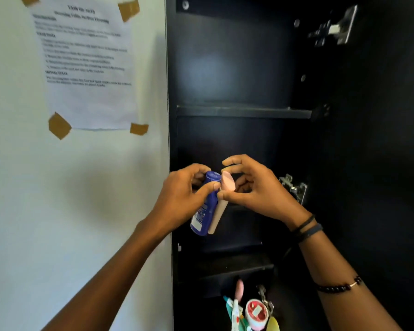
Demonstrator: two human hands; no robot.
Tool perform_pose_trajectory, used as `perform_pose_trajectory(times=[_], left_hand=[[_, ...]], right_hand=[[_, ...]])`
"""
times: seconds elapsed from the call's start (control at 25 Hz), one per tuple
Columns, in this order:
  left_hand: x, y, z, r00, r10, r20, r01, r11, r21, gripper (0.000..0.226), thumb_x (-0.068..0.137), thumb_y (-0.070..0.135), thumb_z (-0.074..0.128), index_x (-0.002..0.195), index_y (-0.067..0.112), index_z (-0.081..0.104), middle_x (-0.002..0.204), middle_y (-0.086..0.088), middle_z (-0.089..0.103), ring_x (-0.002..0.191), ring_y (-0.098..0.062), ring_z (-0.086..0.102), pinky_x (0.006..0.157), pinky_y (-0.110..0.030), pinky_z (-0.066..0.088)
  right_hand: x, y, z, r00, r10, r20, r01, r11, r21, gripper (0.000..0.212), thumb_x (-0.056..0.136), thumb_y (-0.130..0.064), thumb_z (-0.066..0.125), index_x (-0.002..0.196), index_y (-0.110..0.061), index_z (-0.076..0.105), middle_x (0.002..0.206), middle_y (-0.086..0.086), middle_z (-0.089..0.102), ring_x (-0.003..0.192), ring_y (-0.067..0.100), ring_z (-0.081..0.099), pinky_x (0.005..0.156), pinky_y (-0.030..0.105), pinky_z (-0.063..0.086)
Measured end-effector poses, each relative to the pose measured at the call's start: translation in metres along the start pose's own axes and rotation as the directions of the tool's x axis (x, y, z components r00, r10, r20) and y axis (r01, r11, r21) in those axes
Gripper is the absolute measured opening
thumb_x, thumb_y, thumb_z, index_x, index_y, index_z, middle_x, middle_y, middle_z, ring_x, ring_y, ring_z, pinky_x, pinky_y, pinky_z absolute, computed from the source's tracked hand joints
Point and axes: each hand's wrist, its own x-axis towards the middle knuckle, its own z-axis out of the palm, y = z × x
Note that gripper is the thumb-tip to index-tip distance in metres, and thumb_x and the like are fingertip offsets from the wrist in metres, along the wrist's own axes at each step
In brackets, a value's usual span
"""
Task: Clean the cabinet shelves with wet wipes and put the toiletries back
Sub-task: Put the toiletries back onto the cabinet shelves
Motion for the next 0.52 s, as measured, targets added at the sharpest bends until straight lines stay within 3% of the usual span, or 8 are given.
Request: perform_pose_trajectory(times=[0.16,0.28,0.36,0.52], left_hand=[[0.046,0.047,-0.031,0.988,0.125,-0.092,-0.123,0.992,0.02,0.037,0.081,0.037,0.068,0.111,0.017,0.063,0.097,0.008,0.069,0.086,-0.004,0.066,0.073,-0.011,0.052],[0.086,0.08,-0.052,0.953,0.23,-0.197,-0.226,0.973,0.044,0.029,0.085,0.031,0.067,0.109,0.014,0.064,0.094,0.007,0.069,0.082,0.0,0.066,0.071,-0.009,0.051],[0.111,0.097,-0.065,0.939,0.27,-0.214,-0.264,0.963,0.056,0.031,0.089,0.029,0.063,0.115,0.012,0.063,0.102,0.001,0.069,0.089,-0.008,0.067,0.079,-0.017,0.054],[0.157,0.119,-0.079,0.936,0.266,-0.229,-0.268,0.963,0.024,0.028,0.095,0.021,0.054,0.121,0.011,0.058,0.111,-0.003,0.065,0.1,-0.014,0.062,0.089,-0.025,0.051]], right_hand=[[0.047,-0.03,-0.043,0.99,-0.13,-0.049,0.133,0.989,0.067,0.033,0.07,-0.02,0.084,0.097,-0.011,0.066,0.097,0.004,0.071,0.075,0.035,0.067,0.073,0.048,0.057],[0.083,-0.059,-0.076,0.976,-0.204,-0.078,0.212,0.971,0.111,0.034,0.071,-0.014,0.082,0.097,-0.003,0.064,0.096,0.012,0.071,0.069,0.028,0.058,0.073,0.049,0.054],[0.105,-0.074,-0.093,0.97,-0.229,-0.086,0.239,0.96,0.143,0.036,0.072,-0.015,0.081,0.1,-0.003,0.063,0.094,0.015,0.071,0.071,0.027,0.054,0.072,0.055,0.053],[0.149,-0.092,-0.118,0.957,-0.264,-0.121,0.281,0.946,0.16,0.037,0.075,-0.014,0.079,0.104,-0.001,0.061,0.086,0.004,0.07,0.07,0.025,0.055,0.064,0.036,0.051]])
